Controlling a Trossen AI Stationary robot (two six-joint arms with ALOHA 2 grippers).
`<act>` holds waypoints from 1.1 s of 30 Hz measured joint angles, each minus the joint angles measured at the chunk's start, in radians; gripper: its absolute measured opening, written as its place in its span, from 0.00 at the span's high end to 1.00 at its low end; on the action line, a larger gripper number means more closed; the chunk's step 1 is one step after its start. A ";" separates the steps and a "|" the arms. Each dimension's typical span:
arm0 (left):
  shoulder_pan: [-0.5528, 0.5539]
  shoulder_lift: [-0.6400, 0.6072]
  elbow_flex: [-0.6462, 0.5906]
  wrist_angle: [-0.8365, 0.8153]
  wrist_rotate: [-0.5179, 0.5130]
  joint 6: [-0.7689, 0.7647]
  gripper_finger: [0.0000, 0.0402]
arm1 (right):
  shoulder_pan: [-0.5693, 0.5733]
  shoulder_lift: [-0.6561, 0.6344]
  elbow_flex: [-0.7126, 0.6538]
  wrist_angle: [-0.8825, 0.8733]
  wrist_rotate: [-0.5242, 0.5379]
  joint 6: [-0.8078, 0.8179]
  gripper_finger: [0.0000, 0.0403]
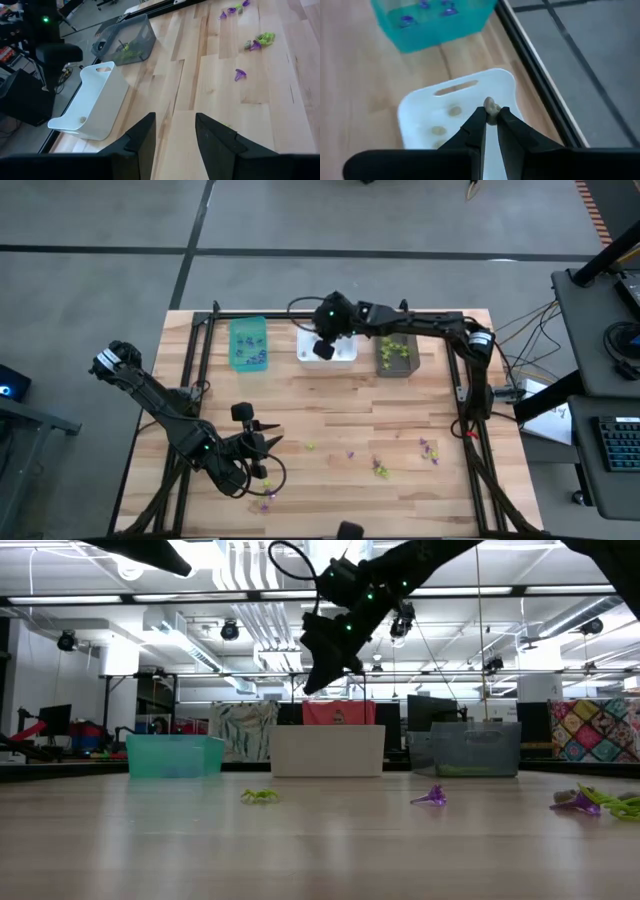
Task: Sort Halloween decoration
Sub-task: Put the white skull toy into the white bin, then put the green spider toy into the black bin
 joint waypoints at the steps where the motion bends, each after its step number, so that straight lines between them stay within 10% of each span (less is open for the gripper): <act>1: 0.000 0.000 0.000 0.000 0.000 0.000 0.70 | -0.009 0.000 -0.004 -0.001 -0.013 0.010 0.92; 10: 0.000 0.000 0.000 0.000 0.000 0.000 0.70 | -0.025 0.000 -0.013 -0.001 -0.117 0.099 0.90; 23: 0.000 0.000 0.000 0.000 0.000 0.000 0.70 | -0.025 0.000 -0.013 0.004 -0.116 0.128 0.61; 33: 0.000 0.000 0.002 0.002 0.045 -0.040 0.70 | 0.026 -0.070 -0.013 -0.021 -0.119 0.141 0.64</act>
